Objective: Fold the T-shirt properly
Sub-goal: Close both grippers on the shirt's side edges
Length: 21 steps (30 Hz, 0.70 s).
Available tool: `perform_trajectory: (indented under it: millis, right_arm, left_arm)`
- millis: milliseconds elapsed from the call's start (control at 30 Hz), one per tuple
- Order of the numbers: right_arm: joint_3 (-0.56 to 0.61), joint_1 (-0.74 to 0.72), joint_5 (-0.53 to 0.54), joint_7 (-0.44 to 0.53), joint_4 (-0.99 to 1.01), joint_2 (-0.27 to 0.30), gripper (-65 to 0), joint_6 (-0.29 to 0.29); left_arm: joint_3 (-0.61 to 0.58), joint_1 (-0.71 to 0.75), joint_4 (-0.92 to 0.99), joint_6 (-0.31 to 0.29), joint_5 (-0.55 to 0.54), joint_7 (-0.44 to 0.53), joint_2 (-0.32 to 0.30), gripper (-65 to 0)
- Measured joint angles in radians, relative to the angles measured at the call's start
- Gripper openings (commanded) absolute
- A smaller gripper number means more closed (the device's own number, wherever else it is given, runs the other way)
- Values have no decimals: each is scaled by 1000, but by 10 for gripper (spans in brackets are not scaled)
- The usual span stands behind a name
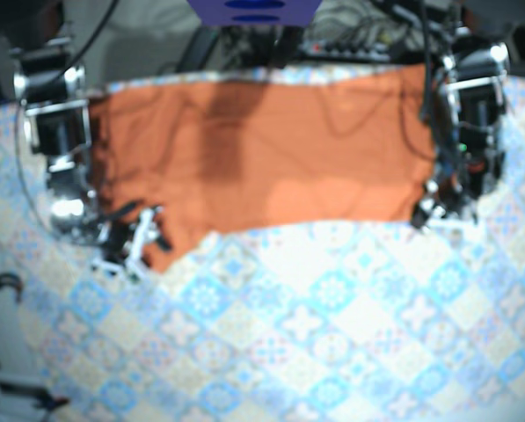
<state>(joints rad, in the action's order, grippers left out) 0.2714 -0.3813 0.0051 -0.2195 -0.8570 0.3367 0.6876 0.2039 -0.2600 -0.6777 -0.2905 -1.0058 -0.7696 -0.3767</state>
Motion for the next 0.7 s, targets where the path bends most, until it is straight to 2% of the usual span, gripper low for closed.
perform_trajectory:
  millis: [300, 467, 567, 700]
  right_arm:
    - [114, 3, 0, 3, 4, 12, -304, 12]
    - [113, -4, 0, 12, 4, 19, -304, -11]
    - [113, -3, 1, 55, 5, 16, -304, -61]
    - [113, -37, 5, 73, 65, 16, -304, -63]
  left_arm:
    - [0, 0, 0, 0, 0, 0, 0, -650]
    - [0, 0, 0, 1, 0, 0, 0, -650]
    - [0, 0, 0, 0, 0, 0, 0, -650]
    - [0, 0, 0, 0, 0, 0, 0, -650]
